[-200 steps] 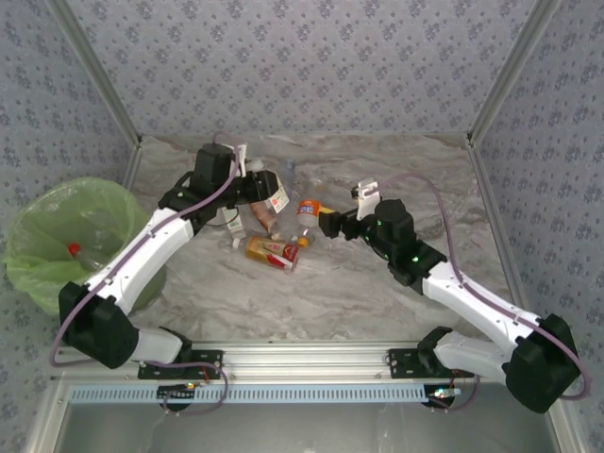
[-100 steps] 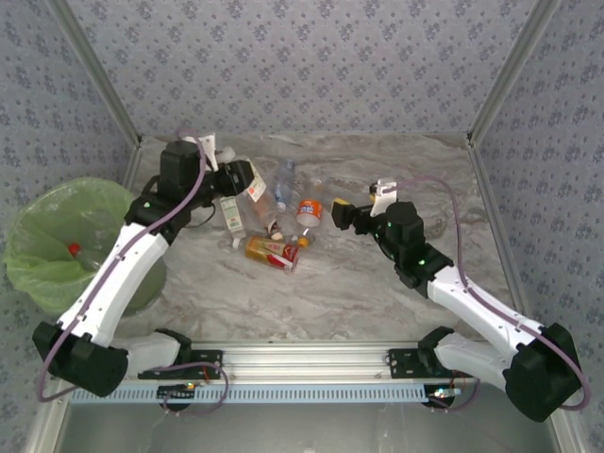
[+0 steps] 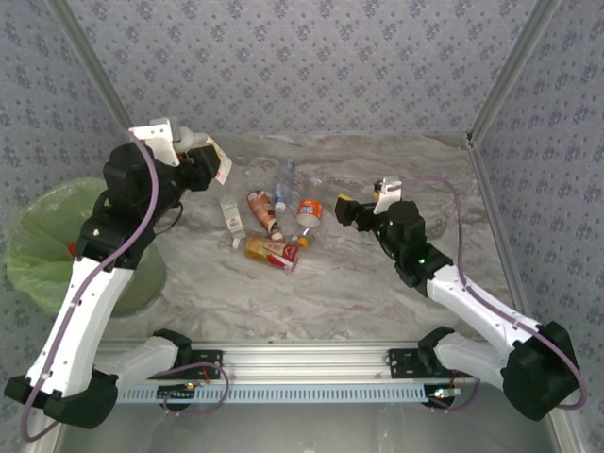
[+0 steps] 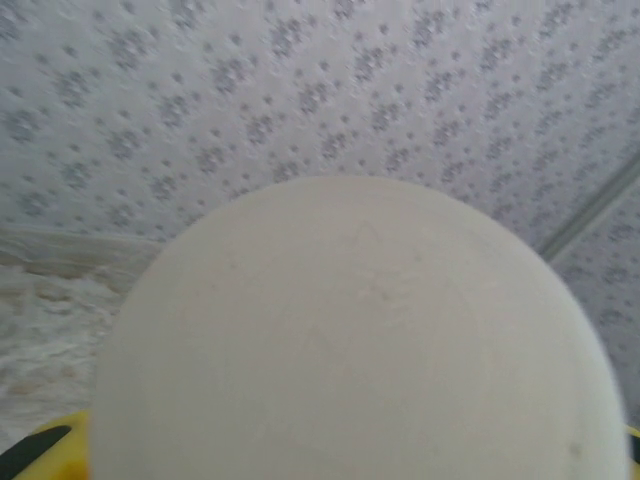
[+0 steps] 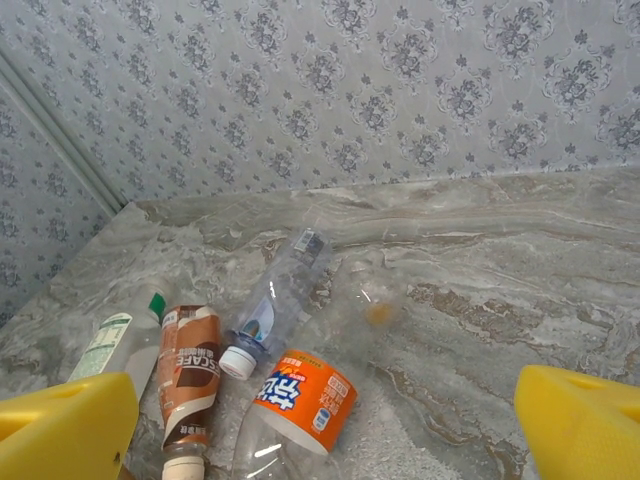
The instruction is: Put the plastic bottles in the bin
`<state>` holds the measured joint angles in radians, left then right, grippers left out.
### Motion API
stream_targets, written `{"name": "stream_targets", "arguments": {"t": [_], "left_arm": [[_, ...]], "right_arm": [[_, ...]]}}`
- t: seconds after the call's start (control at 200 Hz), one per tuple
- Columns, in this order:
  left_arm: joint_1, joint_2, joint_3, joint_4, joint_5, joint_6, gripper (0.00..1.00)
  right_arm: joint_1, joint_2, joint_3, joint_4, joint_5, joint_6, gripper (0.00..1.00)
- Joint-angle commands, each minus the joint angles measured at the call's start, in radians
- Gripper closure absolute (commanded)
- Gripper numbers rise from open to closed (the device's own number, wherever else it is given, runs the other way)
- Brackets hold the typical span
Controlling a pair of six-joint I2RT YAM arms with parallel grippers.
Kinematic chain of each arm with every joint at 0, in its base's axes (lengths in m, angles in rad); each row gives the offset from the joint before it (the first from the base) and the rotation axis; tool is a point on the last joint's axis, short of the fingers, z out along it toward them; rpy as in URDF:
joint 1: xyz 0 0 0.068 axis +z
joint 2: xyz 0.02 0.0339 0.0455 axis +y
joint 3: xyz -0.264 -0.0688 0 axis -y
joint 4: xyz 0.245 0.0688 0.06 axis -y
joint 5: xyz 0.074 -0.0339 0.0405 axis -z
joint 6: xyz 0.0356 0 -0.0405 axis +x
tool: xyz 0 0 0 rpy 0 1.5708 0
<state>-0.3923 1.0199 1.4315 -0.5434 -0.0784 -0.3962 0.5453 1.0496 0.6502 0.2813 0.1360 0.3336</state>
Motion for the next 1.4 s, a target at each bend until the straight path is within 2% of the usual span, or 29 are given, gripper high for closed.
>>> {"name": "stream_targets", "arguments": {"t": [0.0,0.205,0.555,0.765,0.81,0.934,1.114,1.244,1.394], "left_arm": [[0.009,-0.025,0.05,-0.037,-0.207,0.05,1.0],[0.009,-0.044,0.082,-0.049,-0.471,0.086,1.0],[0.012,-0.111,0.097,-0.092,-0.842,0.158,1.0],[0.091,-0.221,-0.015,0.0,-0.934,0.159,1.0],[0.122,-0.23,-0.022,-0.017,-0.927,0.139,1.0],[0.215,-0.242,-0.007,-0.117,-0.77,0.061,1.0],[0.329,-0.235,-0.029,-0.215,-0.753,-0.008,1.0],[0.447,-0.235,-0.016,-0.307,-0.611,-0.08,1.0],[0.575,-0.23,-0.03,-0.339,-0.46,-0.128,1.0]], "right_arm": [[-0.007,0.014,-0.006,0.03,0.017,0.014,0.01],[-0.013,0.047,0.006,0.03,0.001,0.016,0.01],[-0.012,0.064,0.016,0.011,0.002,0.018,0.01],[-0.011,0.081,0.023,0.005,-0.014,0.021,0.01],[-0.012,0.084,0.023,0.003,-0.016,0.021,0.01],[-0.013,0.088,0.029,-0.002,-0.021,0.018,0.01],[-0.012,0.09,0.029,-0.012,-0.023,0.01,0.01],[-0.012,0.086,0.029,-0.027,-0.023,0.003,0.01],[-0.012,0.086,0.025,-0.03,-0.023,0.0,0.01]]}}
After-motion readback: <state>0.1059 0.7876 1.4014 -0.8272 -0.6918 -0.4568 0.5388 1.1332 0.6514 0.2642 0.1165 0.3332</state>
